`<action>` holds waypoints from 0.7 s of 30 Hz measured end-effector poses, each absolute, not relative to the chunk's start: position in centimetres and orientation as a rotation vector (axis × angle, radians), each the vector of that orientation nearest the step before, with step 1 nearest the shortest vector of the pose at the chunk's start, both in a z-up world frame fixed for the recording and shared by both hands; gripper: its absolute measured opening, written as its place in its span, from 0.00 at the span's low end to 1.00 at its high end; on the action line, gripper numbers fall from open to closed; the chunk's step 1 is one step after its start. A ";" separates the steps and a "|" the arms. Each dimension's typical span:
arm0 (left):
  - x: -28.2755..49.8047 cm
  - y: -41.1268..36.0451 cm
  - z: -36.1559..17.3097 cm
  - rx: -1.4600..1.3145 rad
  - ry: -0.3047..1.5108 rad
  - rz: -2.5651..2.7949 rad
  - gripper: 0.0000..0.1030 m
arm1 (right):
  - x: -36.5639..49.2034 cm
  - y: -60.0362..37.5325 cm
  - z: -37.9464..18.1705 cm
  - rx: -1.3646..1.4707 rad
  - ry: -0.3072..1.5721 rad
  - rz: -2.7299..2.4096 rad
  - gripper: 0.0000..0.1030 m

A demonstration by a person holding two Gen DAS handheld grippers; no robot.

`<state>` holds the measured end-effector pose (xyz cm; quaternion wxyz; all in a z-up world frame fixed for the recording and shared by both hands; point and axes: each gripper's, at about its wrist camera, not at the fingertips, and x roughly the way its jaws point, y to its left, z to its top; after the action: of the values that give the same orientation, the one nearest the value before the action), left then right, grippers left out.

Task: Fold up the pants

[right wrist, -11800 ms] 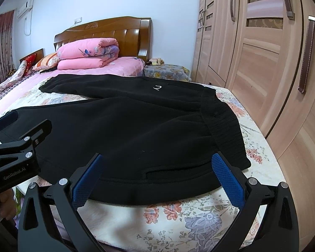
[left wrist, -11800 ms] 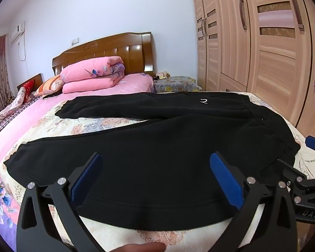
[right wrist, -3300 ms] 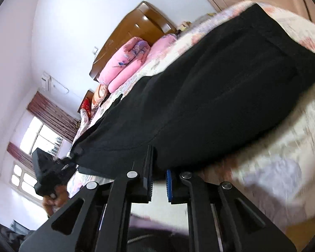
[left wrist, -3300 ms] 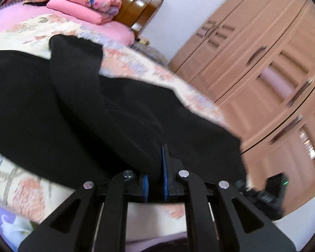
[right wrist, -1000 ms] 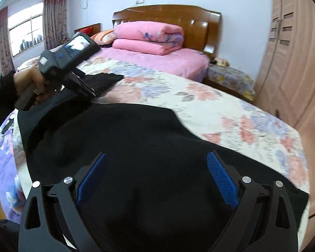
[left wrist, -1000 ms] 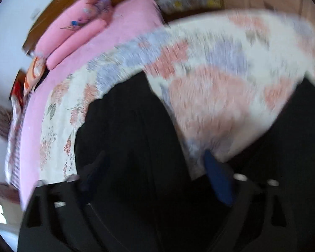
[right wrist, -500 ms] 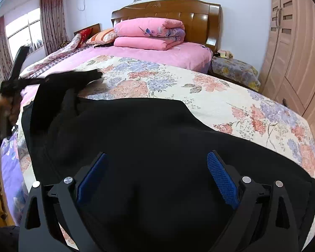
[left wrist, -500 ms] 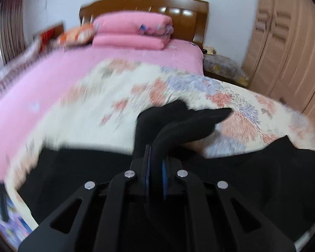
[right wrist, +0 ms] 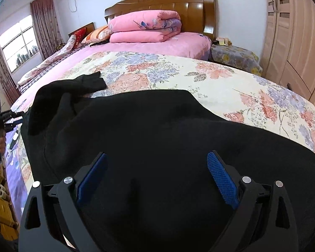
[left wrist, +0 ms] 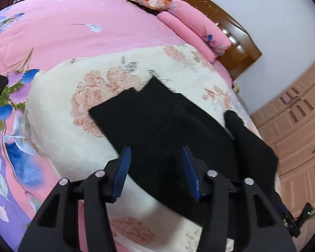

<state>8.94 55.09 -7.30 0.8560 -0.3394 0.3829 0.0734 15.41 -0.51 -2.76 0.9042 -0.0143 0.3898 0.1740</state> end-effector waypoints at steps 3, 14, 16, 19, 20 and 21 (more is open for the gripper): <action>9.2 56.8 -8.3 -0.830 0.774 0.155 0.54 | 15.4 0.1 -2.8 -0.046 0.810 0.357 0.89; 7.8 58.0 -8.4 -0.835 0.718 0.123 0.75 | 16.5 -1.4 -4.0 0.028 0.849 0.331 0.89; 9.5 58.9 -8.4 -0.853 0.696 0.085 0.75 | 16.4 -1.5 -3.9 0.030 0.843 0.333 0.89; 11.9 59.7 -8.5 -0.830 0.680 0.057 0.75 | 16.5 -1.6 -4.2 0.036 0.854 0.325 0.89; 13.3 59.7 -8.6 -0.813 0.678 0.036 0.75 | 16.5 -1.5 -4.4 0.035 0.860 0.324 0.89; 14.0 59.7 -8.6 -0.802 0.682 0.016 0.70 | 16.6 -1.5 -4.5 0.034 0.863 0.321 0.89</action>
<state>13.98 59.69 -8.62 0.8646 -0.3828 0.3253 0.0078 16.59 -1.54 -4.50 0.8957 0.0164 0.4165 0.1551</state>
